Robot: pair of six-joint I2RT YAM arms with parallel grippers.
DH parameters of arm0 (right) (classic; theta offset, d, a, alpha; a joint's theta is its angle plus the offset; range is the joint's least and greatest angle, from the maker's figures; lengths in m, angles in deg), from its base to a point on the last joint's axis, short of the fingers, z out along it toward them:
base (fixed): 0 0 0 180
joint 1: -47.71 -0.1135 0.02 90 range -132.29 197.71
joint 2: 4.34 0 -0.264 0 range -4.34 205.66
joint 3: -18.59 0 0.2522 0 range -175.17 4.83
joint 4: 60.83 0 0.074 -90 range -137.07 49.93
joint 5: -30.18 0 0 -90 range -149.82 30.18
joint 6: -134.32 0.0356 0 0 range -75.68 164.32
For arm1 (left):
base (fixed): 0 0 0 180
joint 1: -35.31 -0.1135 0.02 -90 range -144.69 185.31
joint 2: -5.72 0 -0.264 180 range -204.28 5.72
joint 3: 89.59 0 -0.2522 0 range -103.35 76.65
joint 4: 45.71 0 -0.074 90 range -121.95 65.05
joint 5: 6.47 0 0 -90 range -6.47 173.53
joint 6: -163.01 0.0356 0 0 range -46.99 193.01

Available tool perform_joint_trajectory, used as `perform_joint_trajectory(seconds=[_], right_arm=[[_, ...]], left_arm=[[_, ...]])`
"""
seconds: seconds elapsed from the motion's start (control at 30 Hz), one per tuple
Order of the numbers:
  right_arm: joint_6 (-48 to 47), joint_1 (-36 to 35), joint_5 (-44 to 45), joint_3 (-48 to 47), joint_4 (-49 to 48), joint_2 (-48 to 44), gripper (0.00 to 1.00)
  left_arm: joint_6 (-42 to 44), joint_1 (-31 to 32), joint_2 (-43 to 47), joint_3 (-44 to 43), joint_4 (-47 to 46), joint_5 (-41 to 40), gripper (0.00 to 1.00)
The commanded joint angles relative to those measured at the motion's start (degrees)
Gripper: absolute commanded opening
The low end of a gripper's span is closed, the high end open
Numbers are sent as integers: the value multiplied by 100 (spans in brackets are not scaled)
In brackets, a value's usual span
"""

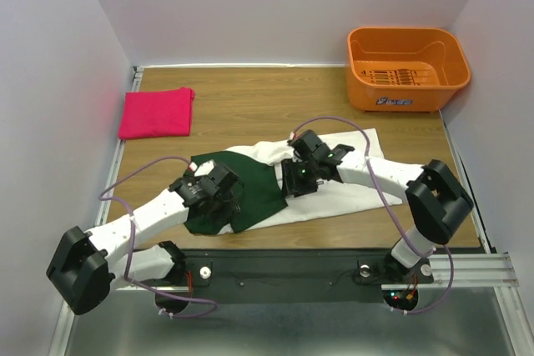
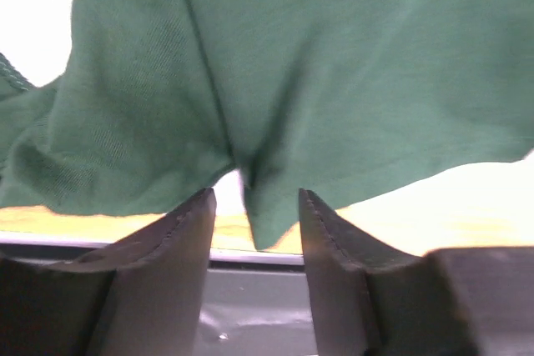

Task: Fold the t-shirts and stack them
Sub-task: Fold the tshirt

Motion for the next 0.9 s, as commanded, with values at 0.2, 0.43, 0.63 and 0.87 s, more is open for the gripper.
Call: perform_joint_trajectory(seconds=[0.2,0.43,0.63,0.87], right_arm=[[-1110,2640,632,-582,283,-809,56],[-1506,3916,747,-1084,177,-36,49],[-1366,4453,729,-1120,-104,395,46],[-1173,4962,729,-602,-324,730,45]], left_arm=[[1303,-1562,81,-1027,-231,-648,57],[2129,-2829,-1526,-1782,-1198,-595,48],[2280,-3277,-2659,-2161,-1577,-490,40],[2324,-3708,-3303,-1872,-1902,-314,38]])
